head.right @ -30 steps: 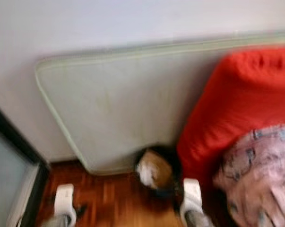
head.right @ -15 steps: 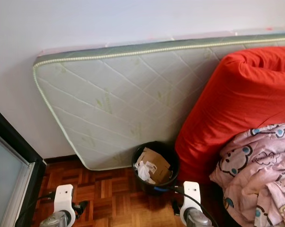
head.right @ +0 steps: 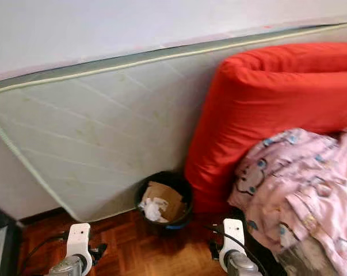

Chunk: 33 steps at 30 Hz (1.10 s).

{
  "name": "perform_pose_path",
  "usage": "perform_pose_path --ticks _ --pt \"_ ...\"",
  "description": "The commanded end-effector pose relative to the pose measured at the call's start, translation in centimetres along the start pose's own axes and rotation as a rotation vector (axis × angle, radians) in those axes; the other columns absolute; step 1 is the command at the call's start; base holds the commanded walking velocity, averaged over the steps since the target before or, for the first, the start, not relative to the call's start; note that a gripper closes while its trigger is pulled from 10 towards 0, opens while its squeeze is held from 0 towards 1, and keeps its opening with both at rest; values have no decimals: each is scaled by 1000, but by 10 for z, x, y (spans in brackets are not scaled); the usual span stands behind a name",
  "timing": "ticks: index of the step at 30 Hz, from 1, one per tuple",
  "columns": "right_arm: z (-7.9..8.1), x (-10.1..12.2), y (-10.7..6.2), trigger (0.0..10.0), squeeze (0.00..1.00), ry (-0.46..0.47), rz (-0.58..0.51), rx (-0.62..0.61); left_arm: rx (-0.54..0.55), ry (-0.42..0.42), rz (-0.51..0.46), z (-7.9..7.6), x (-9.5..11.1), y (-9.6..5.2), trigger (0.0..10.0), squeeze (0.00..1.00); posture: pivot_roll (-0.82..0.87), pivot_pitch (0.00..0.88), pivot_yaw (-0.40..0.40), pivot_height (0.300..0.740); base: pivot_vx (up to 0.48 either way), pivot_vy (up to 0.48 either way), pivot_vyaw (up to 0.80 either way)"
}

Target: Clean up the room

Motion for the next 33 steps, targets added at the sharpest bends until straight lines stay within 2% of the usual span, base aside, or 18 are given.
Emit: perform_pose_path --ticks 1,30,33 --pt "1 -4 0 10000 0 3 16 4 6 4 15 3 -2 -1 10000 0 103 0 3 740 0 0 -775" --pt "3 -5 0 10000 0 0 21 10 -7 46 19 4 -3 -1 10000 0 100 0 12 740 0 0 -779" --pt "3 -5 0 10000 0 0 21 10 -7 47 17 4 -2 -1 10000 0 100 0 12 740 0 -282 -775"
Point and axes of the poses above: a point about 5 cm out from each wrist's last joint towards the gripper, its own y axis pointing out of the wrist towards the gripper, its own x axis along the axis of the wrist's last joint, z = x × y, the point moved 1 cm from there along y, pointing out of the wrist towards the gripper, and after that the axes turned 6 degrees about -y, right-handed, at the moved point
